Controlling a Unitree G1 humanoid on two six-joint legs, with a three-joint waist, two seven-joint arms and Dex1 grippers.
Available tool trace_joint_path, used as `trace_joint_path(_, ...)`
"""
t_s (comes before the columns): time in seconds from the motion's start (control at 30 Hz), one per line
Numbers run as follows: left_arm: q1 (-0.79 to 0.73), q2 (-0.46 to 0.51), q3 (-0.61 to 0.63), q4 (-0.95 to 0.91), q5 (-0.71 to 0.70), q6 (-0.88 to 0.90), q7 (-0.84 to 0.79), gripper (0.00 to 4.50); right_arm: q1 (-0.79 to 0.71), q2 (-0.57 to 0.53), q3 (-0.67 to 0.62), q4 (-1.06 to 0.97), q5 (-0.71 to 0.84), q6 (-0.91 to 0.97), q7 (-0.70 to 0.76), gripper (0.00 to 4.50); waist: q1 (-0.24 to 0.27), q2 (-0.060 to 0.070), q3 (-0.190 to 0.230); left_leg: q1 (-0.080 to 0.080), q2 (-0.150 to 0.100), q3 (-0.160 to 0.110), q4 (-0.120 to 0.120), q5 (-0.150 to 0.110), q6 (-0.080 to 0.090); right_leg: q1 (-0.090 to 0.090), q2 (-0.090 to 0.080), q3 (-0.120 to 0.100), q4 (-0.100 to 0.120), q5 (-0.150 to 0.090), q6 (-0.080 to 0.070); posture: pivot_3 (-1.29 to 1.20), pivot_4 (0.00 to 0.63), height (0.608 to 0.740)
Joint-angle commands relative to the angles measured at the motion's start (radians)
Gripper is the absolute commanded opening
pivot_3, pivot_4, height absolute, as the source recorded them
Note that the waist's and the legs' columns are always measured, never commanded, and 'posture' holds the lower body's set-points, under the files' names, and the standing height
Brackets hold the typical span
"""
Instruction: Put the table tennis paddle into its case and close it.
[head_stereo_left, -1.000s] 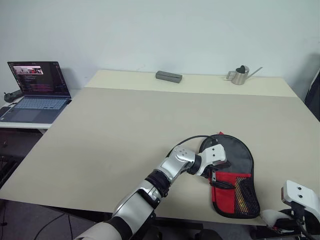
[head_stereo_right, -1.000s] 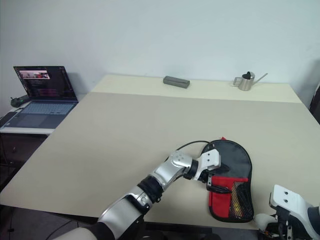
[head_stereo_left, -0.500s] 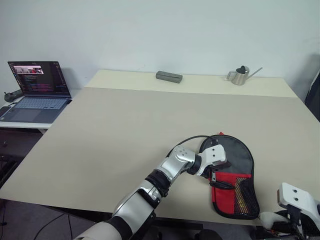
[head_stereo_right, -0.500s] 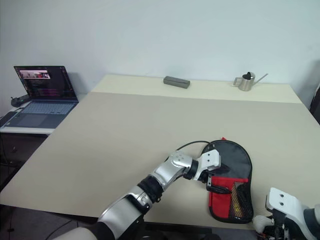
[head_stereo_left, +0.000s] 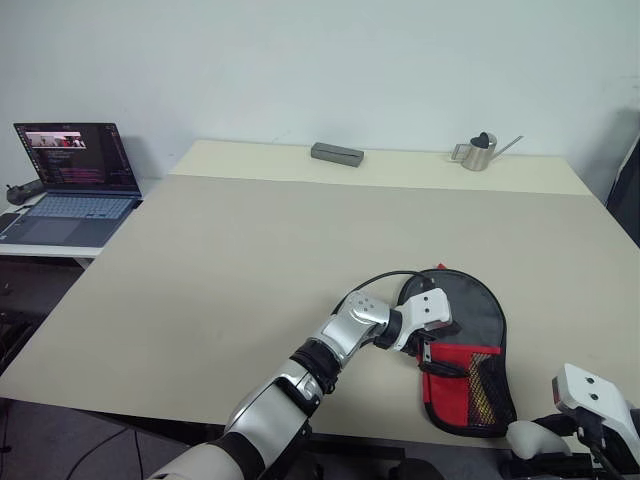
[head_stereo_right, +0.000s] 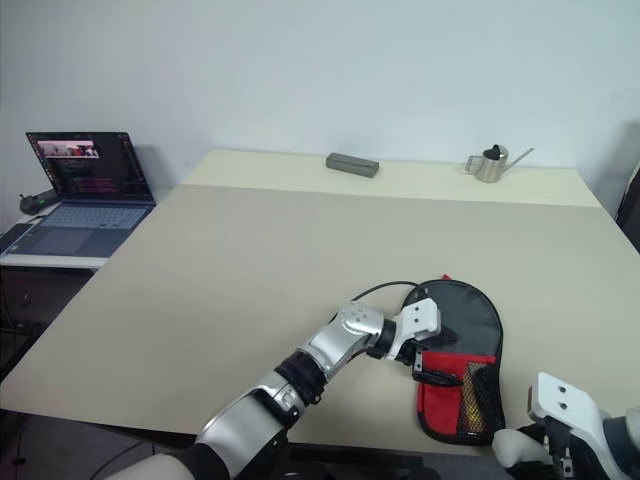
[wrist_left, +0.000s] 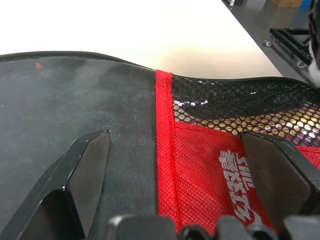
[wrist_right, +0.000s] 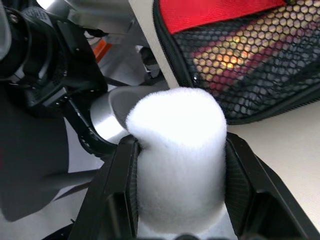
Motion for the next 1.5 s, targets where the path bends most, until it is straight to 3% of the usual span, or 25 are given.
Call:
trace_joint_path(0.03, 0.053, -0.003, -0.057, 0.134, 0.085, 0.057, 0.015, 4.5, 0.006, 0.006, -0.028, -0.029, 0.016, 0.003, 0.018, 2.21, 0.0, 0.0, 0.0, 0.0, 0.0, 0.0, 0.0, 0.0, 0.0, 0.0, 0.0, 0.0, 0.0, 0.0, 0.0, 0.0, 0.15, 0.74)
trace_joint_path(0.27, 0.052, -0.007, -0.059, 0.139, 0.086, 0.054, 0.014, 4.5, -0.077, 0.013, -0.099, -0.015, 0.172, 0.153, 0.018, 2.21, 0.0, -0.002, 0.001, 0.0, 0.0, 0.0, 0.0, 0.0, 0.0, 0.0, 0.0, 0.0, 0.0, 0.0, 0.0, 0.0, 0.15, 0.74)
trace_joint_path(0.37, 0.052, -0.008, -0.06, 0.14, 0.086, 0.054, 0.014, 4.5, -0.119, 0.014, -0.098, -0.019, 0.2, 0.174, -0.002, 2.72, 0.0, -0.003, 0.001, 0.0, 0.0, 0.0, 0.0, 0.0, 0.0, 0.0, 0.0, 0.0, -0.001, 0.0, 0.0, 0.0, 0.15, 0.74)
trace_joint_path(0.53, 0.051, -0.007, -0.06, 0.143, 0.087, 0.05, 0.015, 4.5, -0.12, -0.009, -0.109, -0.025, 0.219, 0.191, 0.025, 4.39, 0.0, -0.003, 0.002, 0.0, 0.0, 0.0, 0.0, 0.0, 0.0, 0.0, 0.0, 0.0, -0.001, 0.0, 0.0, 0.0, 0.15, 0.74)
trace_joint_path(0.57, 0.05, -0.007, -0.059, 0.143, 0.087, 0.05, 0.015, 4.5, -0.117, -0.011, -0.111, -0.029, 0.221, 0.19, 0.028, 4.46, 0.0, -0.003, 0.002, 0.0, 0.0, 0.0, 0.0, 0.0, 0.0, 0.0, 0.0, -0.001, -0.001, 0.0, 0.0, 0.0, 0.15, 0.74)
trace_joint_path(0.8, 0.045, -0.009, -0.057, 0.145, 0.085, 0.048, 0.016, 4.5, -0.251, 0.017, -0.081, -0.008, 0.28, 0.213, -0.061, 4.46, 0.0, -0.003, 0.002, 0.0, 0.0, 0.0, 0.0, 0.0, 0.0, 0.0, -0.001, 0.0, -0.001, 0.0, 0.0, 0.0, 0.15, 0.74)
trace_joint_path(1.17, 0.03, 0.002, -0.013, 0.042, 0.037, 0.052, 0.003, 4.5, -0.552, 0.143, 0.115, 0.221, 0.179, 0.035, -0.234, 4.46, 0.0, -0.002, 0.005, -0.002, 0.0, -0.001, -0.001, 0.0, 0.0, -0.003, -0.001, 0.001, -0.001, 0.0, 0.0, 0.0, 0.15, 0.74)
trace_joint_path(1.3, 0.035, 0.013, 0.006, -0.066, 0.002, 0.093, -0.026, 4.5, -0.632, 0.236, 0.181, 0.325, 0.131, -0.138, -0.229, 4.46, -0.002, 0.002, 0.011, -0.003, -0.001, -0.001, -0.001, 0.0, 0.0, -0.005, -0.001, 0.001, 0.0, 0.0, 0.0, 0.0, 0.15, 0.74)
trace_joint_path(1.5, 0.063, 0.055, 0.033, -0.258, -0.031, 0.163, -0.036, 4.5, -0.759, 0.311, 0.215, 0.481, 0.118, -0.216, -0.248, 4.46, -0.008, 0.011, 0.017, -0.012, -0.001, -0.002, 0.0, 0.001, -0.001, -0.017, -0.001, 0.003, 0.004, 0.003, -0.005, 0.0, 0.15, 0.74)
